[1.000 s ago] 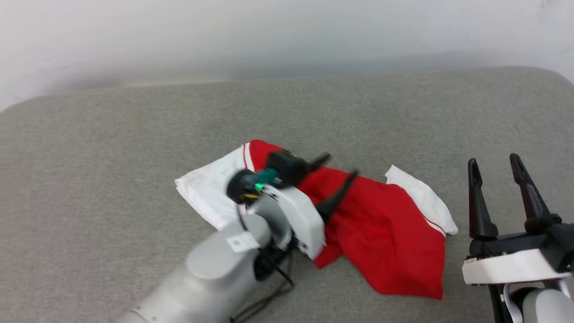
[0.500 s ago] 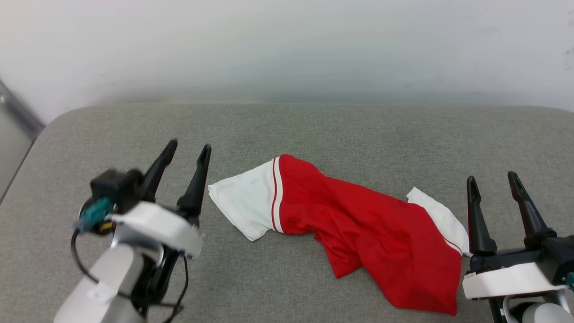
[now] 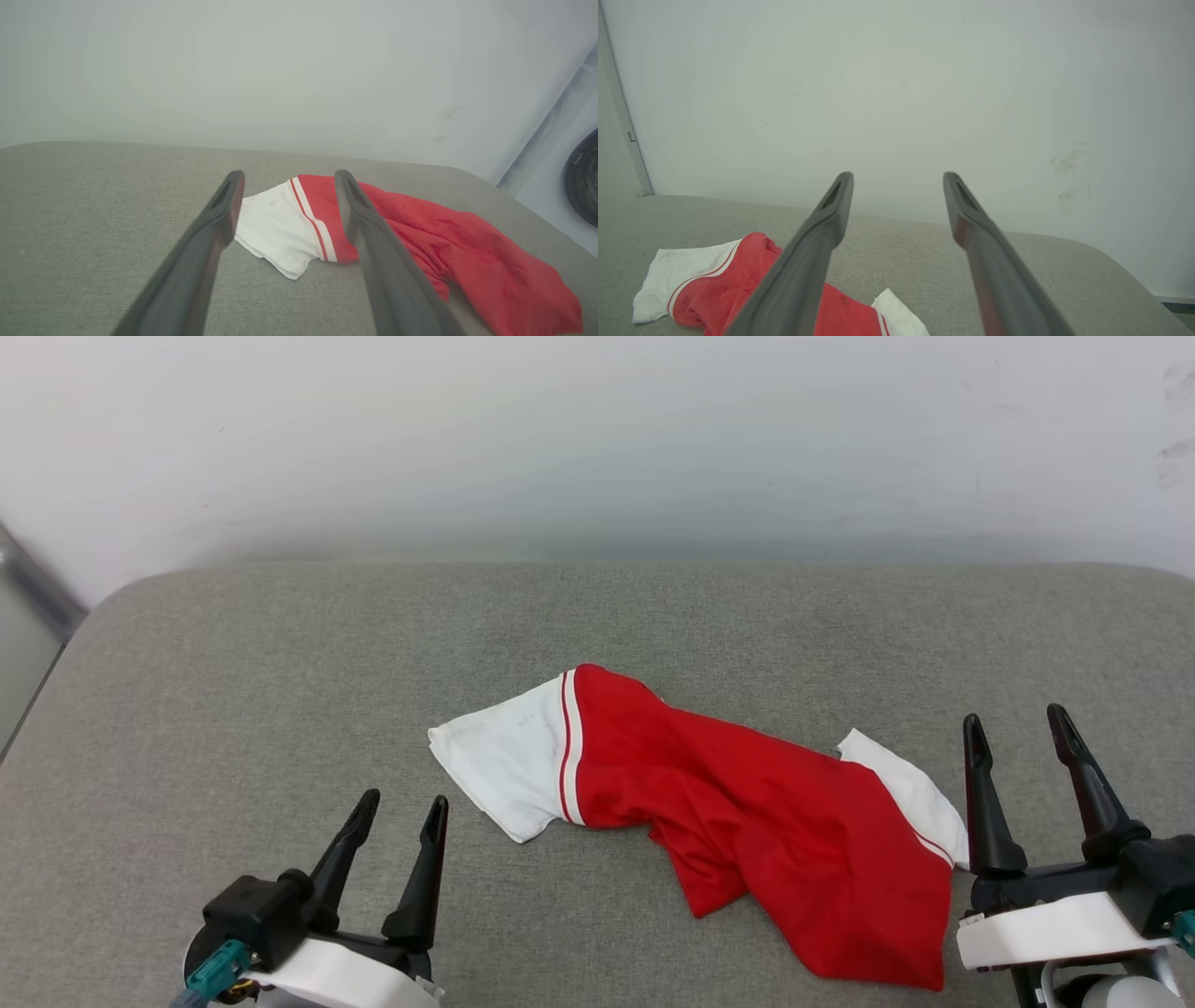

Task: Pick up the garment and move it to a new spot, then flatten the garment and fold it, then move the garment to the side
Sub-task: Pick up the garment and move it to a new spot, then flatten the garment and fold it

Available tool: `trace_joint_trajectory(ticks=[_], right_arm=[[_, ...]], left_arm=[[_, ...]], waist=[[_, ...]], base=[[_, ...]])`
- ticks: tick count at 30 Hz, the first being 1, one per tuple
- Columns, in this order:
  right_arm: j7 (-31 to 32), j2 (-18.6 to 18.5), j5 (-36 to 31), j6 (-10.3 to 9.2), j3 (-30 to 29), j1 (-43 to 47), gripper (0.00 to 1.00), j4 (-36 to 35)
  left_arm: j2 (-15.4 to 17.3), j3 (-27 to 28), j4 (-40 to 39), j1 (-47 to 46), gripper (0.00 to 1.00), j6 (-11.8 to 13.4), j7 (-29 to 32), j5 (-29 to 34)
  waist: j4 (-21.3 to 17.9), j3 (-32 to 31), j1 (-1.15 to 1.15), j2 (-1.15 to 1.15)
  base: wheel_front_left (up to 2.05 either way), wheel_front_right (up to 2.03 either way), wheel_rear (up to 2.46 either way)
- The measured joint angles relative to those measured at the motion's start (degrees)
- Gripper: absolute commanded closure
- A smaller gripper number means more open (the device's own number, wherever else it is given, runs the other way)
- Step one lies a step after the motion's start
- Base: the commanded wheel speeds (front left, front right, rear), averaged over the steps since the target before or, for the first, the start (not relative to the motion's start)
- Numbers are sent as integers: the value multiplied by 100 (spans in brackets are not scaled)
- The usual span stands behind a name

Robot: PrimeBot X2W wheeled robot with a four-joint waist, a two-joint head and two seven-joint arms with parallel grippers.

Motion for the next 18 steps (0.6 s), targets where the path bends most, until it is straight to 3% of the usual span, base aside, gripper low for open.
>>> trace_joint_trajectory(ticks=[6, 9, 15, 18], right_arm=[[-1, 0, 35, 0, 59, 3, 0, -4], [-1, -1, 35, 0, 78, -5, 0, -42], [0, 0, -10, 0, 87, -44, 0, -101], [0, 0, -19, 0, 79, -122, 0, -149]], left_arm=[[-98, 13, 114, 52, 0, -172, 0, 198], [-16, -140, 179, 35, 0, -221, 303, 236], [71, -313, 26, -575, 0, -138, 1478, 152], [144, -505, 35, -1031, 0, -159, 2370, 88]], waist=[[-63, 34, 0, 0], [-127, 107, 0, 0], [-254, 401, 0, 0], [-307, 591, 0, 0]], base=[[0, 0, 0], [0, 0, 0], [0, 0, 0], [0, 0, 0]])
